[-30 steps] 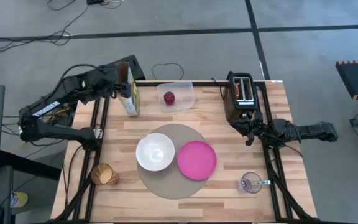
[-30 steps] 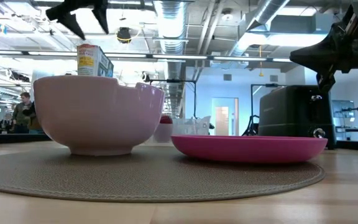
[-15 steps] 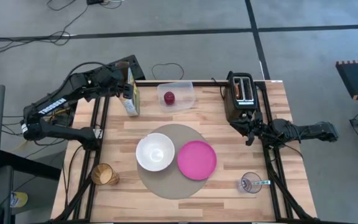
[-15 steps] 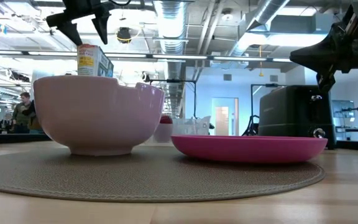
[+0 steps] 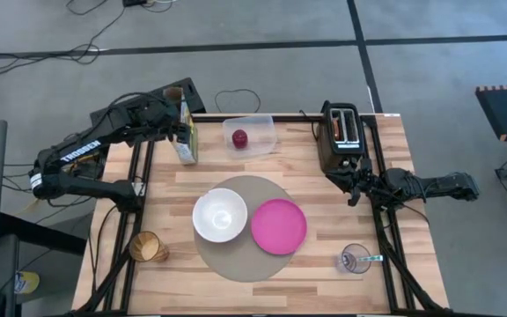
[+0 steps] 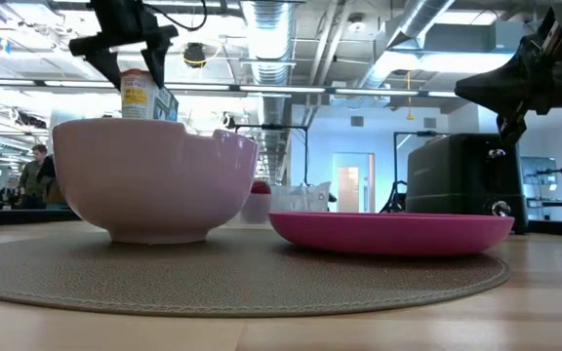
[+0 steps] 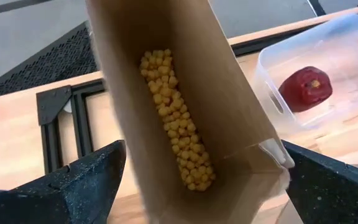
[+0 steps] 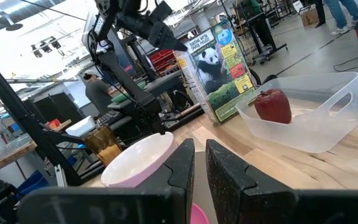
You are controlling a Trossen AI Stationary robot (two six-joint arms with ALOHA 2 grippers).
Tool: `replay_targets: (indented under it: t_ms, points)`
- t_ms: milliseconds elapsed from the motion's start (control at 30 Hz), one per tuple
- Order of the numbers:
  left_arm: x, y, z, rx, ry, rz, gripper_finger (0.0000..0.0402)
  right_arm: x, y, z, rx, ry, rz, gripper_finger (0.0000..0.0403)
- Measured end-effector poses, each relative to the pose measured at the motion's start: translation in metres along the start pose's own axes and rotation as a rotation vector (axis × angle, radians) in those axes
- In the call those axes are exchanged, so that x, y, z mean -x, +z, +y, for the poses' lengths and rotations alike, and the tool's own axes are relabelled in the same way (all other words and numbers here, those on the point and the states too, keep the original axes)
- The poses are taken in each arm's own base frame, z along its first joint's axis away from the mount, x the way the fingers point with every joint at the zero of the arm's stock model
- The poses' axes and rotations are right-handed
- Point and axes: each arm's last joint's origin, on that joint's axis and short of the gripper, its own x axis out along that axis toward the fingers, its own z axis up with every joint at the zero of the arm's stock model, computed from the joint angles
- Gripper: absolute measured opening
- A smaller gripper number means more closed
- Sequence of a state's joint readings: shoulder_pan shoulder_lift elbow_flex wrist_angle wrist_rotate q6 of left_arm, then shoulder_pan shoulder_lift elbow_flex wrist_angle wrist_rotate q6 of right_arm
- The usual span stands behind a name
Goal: Arrange a breakfast setting
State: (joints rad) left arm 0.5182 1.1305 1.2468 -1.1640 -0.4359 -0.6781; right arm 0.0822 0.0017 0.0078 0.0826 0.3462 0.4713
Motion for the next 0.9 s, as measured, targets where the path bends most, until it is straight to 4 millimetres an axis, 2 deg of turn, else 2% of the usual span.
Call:
replay_targets:
  t_ms: [500, 900]
  points:
    - [-0.028, -0.03, -0.014, -0.046, 0.05, -0.059, 0.0385, 0.0, 0.0, 0.0, 0.001, 0.0, 0.0, 0.007]
    - [-0.041, -0.063, -0.012, -0.042, 0.054, -0.158, 0.0385, 0.0, 0.0, 0.0, 0.007, -0.001, 0.0, 0.007]
